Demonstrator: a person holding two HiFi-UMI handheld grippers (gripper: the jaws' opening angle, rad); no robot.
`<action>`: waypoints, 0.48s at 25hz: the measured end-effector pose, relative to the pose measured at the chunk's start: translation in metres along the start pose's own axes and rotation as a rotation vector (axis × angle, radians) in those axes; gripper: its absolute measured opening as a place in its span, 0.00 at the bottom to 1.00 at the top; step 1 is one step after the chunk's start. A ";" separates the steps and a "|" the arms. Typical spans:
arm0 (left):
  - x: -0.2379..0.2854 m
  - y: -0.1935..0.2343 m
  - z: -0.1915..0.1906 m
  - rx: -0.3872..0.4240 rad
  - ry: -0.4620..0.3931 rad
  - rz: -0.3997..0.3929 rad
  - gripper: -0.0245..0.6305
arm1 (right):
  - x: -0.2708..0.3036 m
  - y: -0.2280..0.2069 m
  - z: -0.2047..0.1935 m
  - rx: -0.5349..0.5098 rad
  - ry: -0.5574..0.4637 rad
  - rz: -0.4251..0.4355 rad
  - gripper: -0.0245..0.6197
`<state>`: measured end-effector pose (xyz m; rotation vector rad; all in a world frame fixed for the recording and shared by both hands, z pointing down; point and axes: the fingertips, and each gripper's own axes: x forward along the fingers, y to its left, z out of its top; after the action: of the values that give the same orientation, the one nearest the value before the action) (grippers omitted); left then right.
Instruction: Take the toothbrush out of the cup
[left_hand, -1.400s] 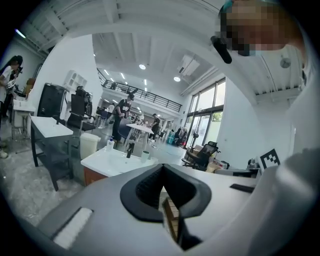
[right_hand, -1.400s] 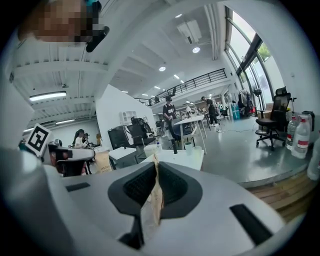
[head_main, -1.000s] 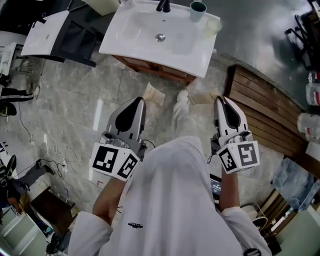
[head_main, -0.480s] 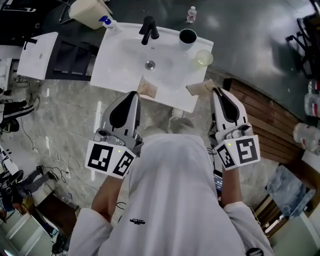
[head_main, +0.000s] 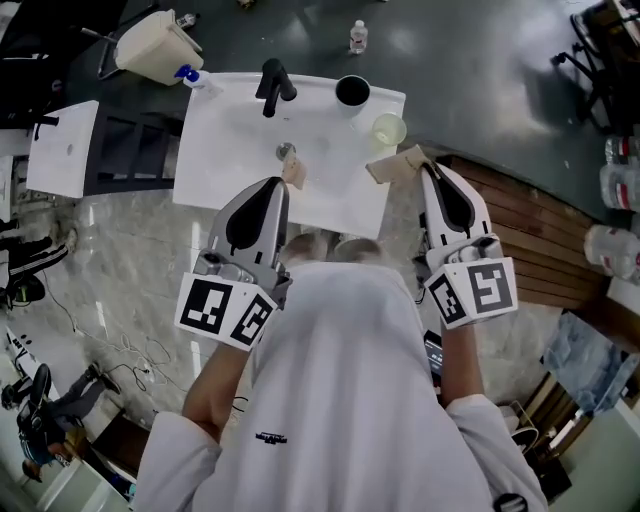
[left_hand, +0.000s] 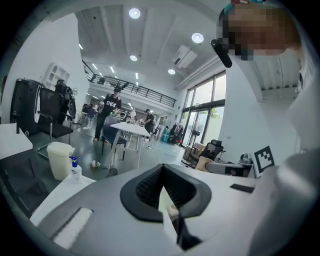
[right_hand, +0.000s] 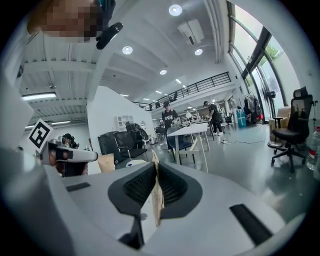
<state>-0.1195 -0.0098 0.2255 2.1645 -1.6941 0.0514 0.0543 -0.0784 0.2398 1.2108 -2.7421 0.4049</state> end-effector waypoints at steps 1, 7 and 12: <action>0.001 -0.002 0.001 0.002 0.002 -0.009 0.04 | -0.001 -0.002 0.001 0.003 -0.004 -0.011 0.06; 0.010 -0.001 0.004 0.019 -0.004 -0.039 0.04 | -0.005 -0.017 -0.004 0.015 -0.001 -0.088 0.06; 0.022 0.011 0.003 0.010 0.005 -0.057 0.04 | 0.008 -0.018 -0.006 0.011 -0.001 -0.127 0.06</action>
<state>-0.1249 -0.0333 0.2317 2.2169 -1.6318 0.0491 0.0623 -0.0944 0.2508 1.3787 -2.6482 0.4062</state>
